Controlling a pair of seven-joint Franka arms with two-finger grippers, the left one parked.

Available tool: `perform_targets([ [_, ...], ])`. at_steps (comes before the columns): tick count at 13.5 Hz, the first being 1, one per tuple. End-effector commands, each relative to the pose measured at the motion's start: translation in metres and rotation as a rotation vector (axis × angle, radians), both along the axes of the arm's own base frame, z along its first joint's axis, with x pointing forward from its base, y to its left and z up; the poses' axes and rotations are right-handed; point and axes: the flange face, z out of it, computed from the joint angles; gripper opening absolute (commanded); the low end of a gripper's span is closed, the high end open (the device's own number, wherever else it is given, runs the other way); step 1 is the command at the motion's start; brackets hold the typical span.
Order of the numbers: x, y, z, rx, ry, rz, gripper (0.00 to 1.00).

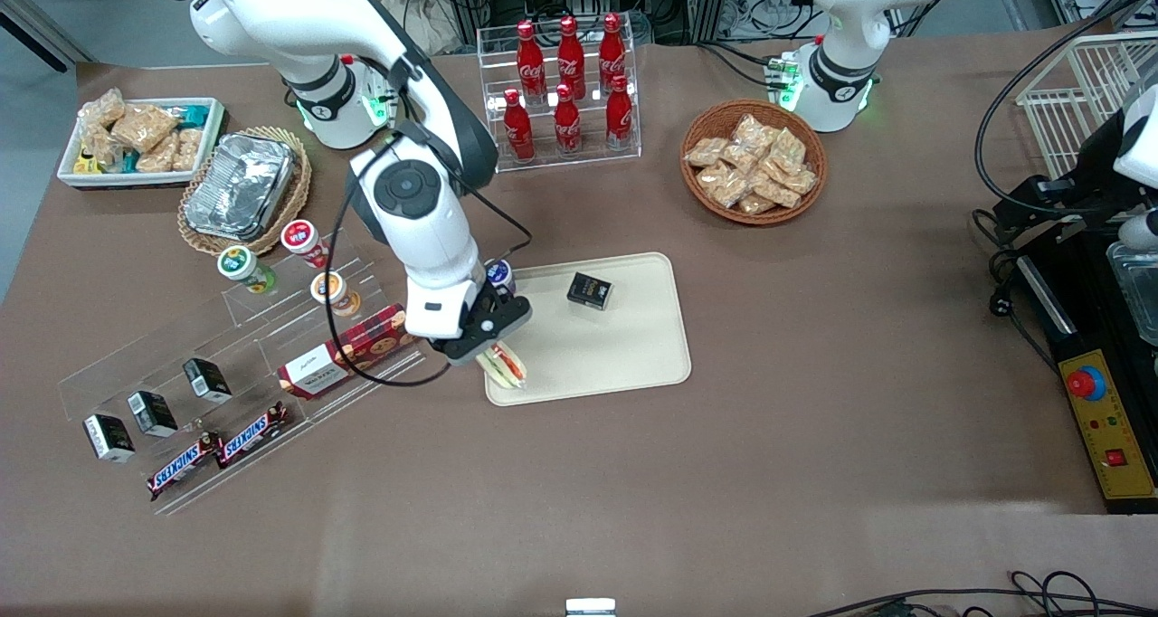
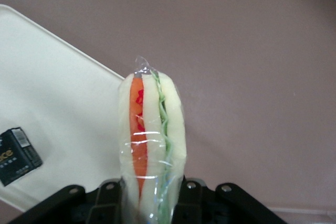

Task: Place sandwich on tray
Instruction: 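Lower the held sandwich onto the cream tray and open the right gripper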

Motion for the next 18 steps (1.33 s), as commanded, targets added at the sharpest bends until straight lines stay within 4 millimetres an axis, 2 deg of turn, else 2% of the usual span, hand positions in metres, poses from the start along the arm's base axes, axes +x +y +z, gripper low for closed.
perform_targets([
  [1,0.009,0.032,-0.017,0.011,-0.04,0.131,0.28],
  [3,0.0,0.061,-0.048,0.044,-0.072,0.218,0.28],
  [5,0.001,0.072,-0.079,0.059,-0.117,0.293,0.28],
  [7,0.003,0.073,-0.107,0.037,-0.142,0.415,0.28],
  [12,0.004,0.078,-0.125,-0.028,-0.154,0.652,0.28],
  [18,0.004,0.082,-0.136,-0.033,-0.147,0.667,0.28],
])
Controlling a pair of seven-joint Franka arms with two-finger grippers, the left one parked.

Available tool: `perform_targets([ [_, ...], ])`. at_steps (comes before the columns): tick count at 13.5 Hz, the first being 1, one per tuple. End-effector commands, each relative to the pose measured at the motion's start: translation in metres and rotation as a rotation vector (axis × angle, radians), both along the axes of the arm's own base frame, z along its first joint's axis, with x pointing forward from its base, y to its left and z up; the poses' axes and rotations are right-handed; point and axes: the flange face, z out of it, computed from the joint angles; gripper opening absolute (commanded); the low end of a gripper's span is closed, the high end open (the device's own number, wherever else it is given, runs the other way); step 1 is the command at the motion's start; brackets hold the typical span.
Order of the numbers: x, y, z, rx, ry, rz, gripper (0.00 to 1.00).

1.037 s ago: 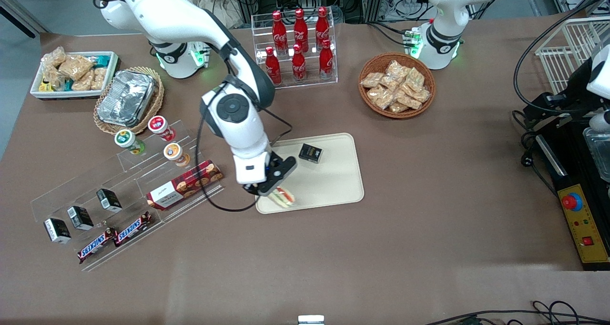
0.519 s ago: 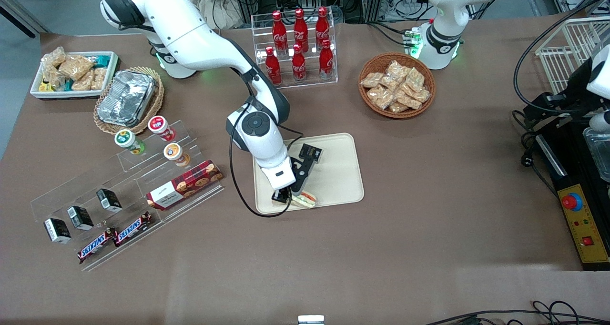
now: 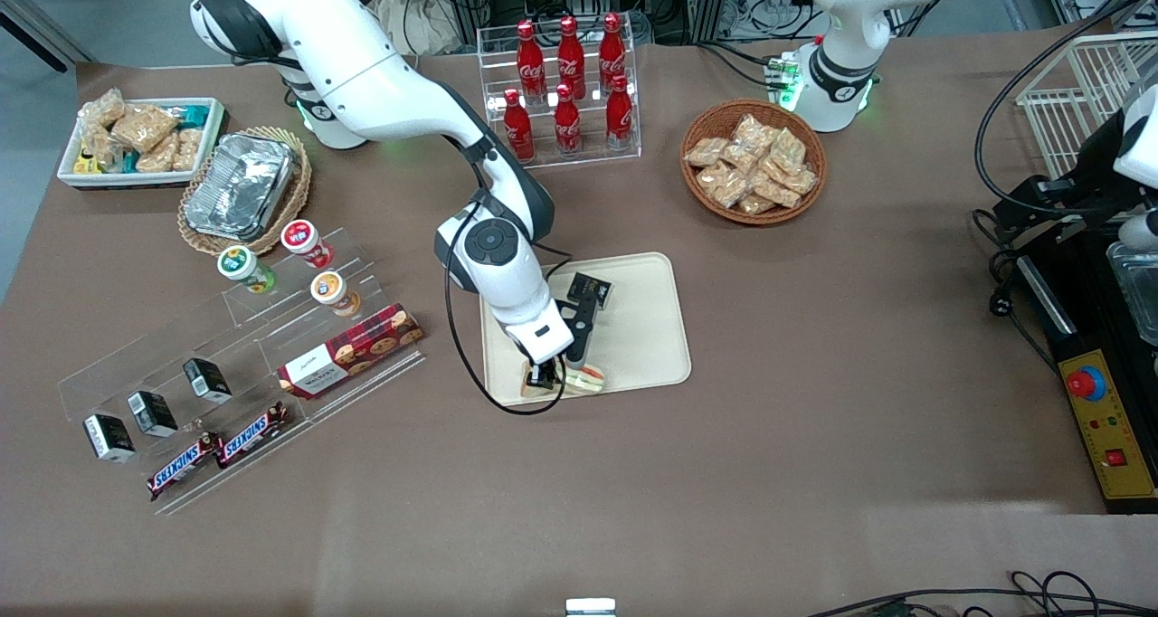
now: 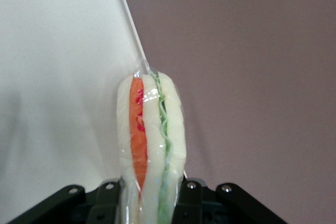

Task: Place sandwich on tray
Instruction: 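Lower the held sandwich onto the cream tray and open the right gripper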

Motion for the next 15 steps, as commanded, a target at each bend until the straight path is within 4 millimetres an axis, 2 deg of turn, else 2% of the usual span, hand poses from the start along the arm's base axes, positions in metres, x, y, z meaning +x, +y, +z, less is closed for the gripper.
perform_targets([
  [1,0.003,0.009,-0.006,0.001,-0.011,0.023,0.28],
  [4,-0.001,0.015,-0.007,0.0,-0.01,0.032,0.28],
  [5,-0.002,0.015,-0.006,0.006,-0.008,0.02,0.74],
  [6,-0.001,0.015,-0.004,0.011,-0.012,0.019,1.0],
  [10,0.0,0.016,0.001,0.015,-0.02,0.022,1.0],
  [11,0.001,0.016,0.009,0.025,-0.024,0.017,1.0],
  [12,0.008,0.012,0.024,0.055,-0.025,-0.013,1.0],
  [13,0.01,0.008,0.053,0.099,-0.024,-0.046,1.0],
  [15,0.009,-0.006,0.129,0.149,0.021,-0.118,1.0],
])
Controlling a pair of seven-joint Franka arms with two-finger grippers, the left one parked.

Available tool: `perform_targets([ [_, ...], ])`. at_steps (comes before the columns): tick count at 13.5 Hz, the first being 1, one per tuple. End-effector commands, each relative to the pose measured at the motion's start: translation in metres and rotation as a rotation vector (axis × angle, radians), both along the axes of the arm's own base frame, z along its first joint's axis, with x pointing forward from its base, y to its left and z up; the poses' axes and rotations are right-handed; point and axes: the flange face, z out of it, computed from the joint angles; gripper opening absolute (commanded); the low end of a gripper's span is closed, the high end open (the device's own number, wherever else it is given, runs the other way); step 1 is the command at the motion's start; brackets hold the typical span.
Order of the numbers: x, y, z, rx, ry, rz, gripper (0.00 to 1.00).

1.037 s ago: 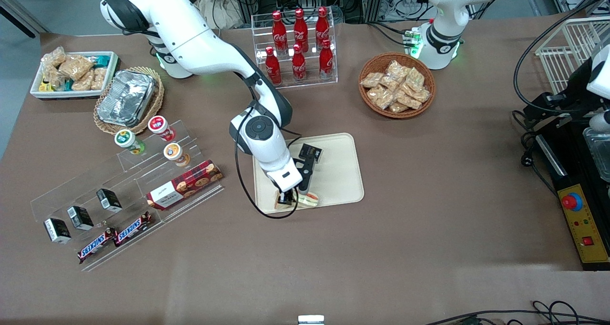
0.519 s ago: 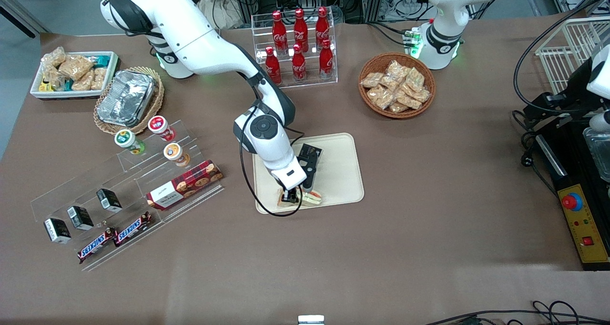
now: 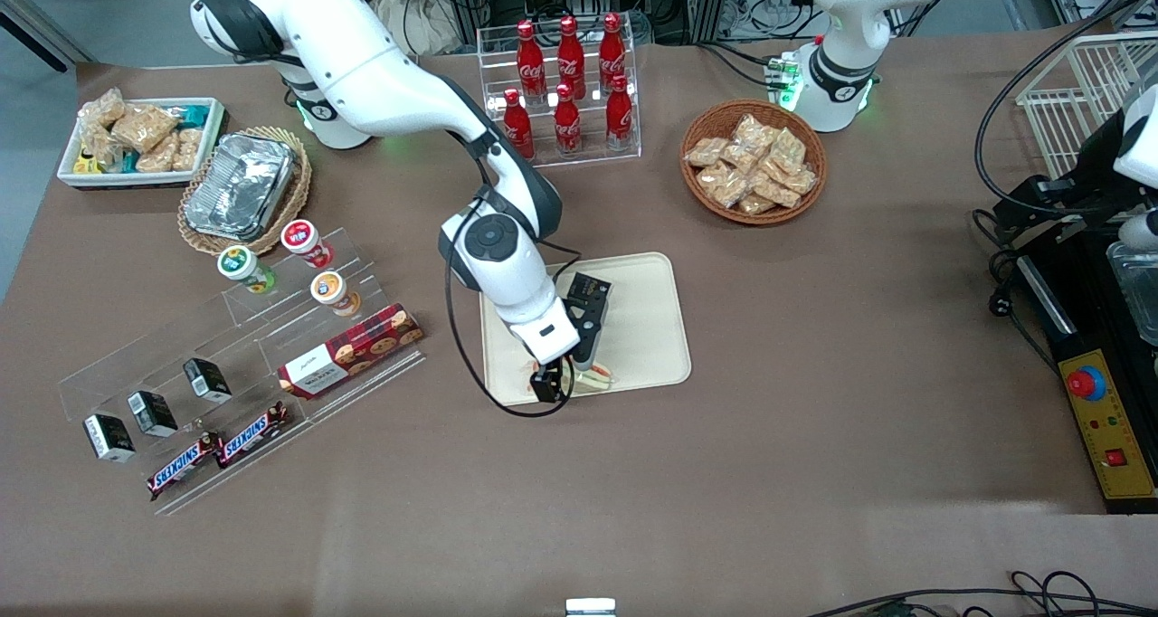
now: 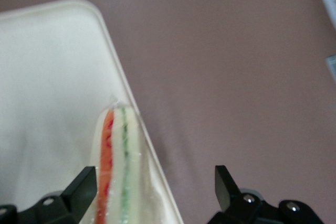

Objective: Place sandwich on tray

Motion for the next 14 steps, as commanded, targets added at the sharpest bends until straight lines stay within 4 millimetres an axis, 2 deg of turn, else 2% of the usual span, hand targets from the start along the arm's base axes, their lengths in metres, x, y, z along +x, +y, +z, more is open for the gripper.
perform_targets([
  [1,-0.002,-0.03,0.107,0.069,0.07,-0.134,1.0],
  [4,0.012,-0.116,0.197,0.105,0.16,-0.509,1.0],
  [6,0.017,-0.183,0.237,0.126,0.23,-0.78,1.0],
  [9,0.015,-0.295,0.268,0.12,0.3,-0.992,1.0],
  [12,0.011,-0.399,0.275,0.151,0.319,-1.156,1.0],
  [14,0.005,-0.425,0.277,0.096,0.33,-1.19,1.0],
])
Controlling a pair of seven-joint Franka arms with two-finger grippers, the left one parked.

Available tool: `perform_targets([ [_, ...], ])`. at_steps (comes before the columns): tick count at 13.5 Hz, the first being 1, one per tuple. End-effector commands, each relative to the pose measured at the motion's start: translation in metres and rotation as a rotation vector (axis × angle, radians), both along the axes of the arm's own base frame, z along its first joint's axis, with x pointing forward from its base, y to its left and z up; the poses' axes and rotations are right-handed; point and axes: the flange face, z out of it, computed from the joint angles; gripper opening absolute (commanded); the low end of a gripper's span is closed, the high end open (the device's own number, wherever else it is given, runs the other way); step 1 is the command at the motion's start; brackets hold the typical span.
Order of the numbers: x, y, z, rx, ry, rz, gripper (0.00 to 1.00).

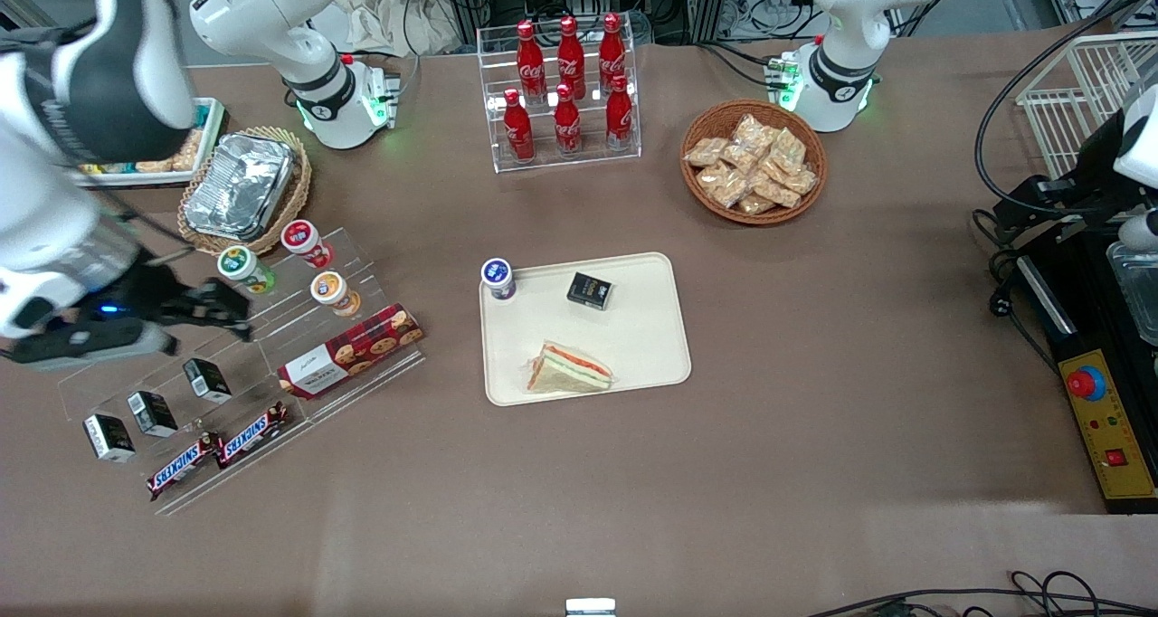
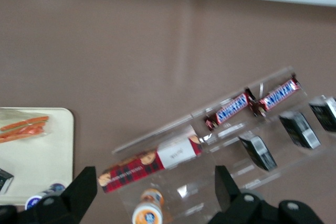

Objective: Place sandwich on tray

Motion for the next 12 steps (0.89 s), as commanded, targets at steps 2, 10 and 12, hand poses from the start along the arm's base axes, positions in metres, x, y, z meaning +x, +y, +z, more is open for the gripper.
perform_targets([
  [2,-0.02,-0.023,0.011,-0.072,0.036,-0.015,1.0],
  [10,-0.023,-0.077,0.004,-0.049,0.098,-0.1,1.0],
  [12,-0.023,-0.08,0.004,-0.044,0.099,-0.101,1.0],
])
